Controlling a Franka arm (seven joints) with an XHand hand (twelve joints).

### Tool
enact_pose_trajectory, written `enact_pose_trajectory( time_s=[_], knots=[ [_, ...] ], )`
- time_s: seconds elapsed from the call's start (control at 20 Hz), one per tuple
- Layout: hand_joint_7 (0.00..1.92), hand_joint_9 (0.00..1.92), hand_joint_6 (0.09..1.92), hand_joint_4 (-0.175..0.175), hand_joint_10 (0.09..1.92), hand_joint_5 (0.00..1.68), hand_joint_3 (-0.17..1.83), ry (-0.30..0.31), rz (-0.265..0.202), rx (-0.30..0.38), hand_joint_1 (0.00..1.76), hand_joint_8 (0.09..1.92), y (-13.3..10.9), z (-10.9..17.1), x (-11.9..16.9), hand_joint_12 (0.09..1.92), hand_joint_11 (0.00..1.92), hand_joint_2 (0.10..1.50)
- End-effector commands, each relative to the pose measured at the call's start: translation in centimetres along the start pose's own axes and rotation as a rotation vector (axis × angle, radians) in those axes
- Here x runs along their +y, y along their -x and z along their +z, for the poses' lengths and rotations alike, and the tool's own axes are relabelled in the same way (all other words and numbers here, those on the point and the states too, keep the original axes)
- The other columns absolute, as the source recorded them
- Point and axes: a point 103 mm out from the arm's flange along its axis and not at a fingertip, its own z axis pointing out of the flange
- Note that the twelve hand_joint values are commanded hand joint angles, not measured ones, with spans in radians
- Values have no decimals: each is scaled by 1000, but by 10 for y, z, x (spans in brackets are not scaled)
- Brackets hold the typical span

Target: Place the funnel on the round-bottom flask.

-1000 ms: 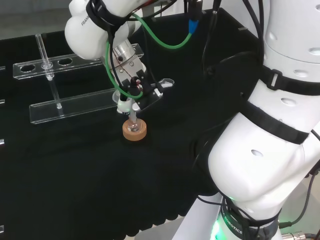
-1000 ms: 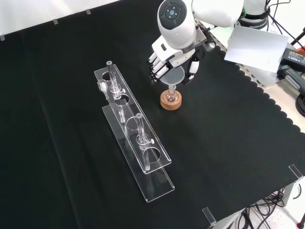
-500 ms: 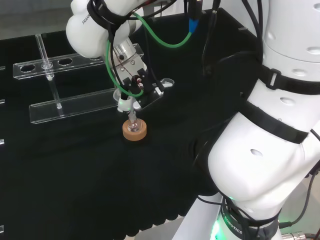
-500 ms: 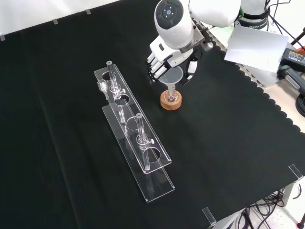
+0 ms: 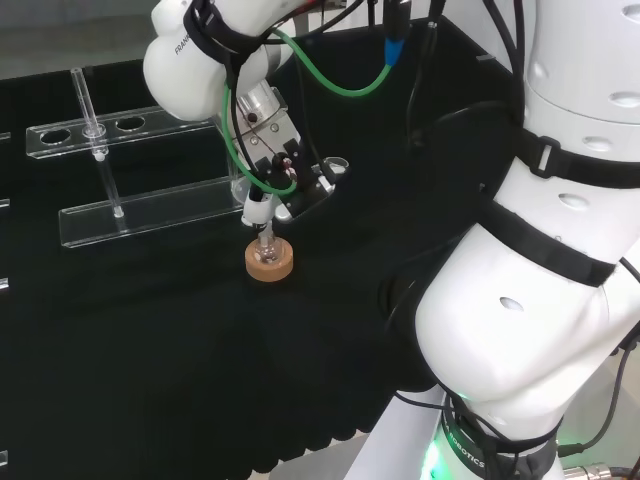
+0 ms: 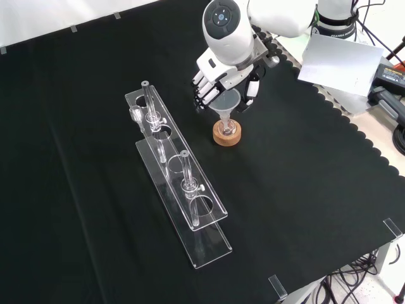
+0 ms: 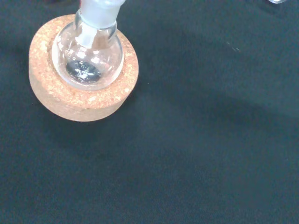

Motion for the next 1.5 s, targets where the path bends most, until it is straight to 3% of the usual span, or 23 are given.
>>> enact_pose_trajectory(
  time_s=[0.05, 1.2, 1.5],
  knots=[
    [272, 564, 282, -55, 613, 399, 511, 2, -6, 6, 685, 731, 1, 1, -1, 1305, 426, 758],
    [264, 557, 243, -55, 619, 412, 500, 26, -25, 14, 678, 726, 3, 7, -12, 1305, 422, 754],
    [214, 531, 212, -55, 616, 377, 484, -4, -40, 18, 673, 711, 8, 7, -15, 1311, 394, 724]
  ],
)
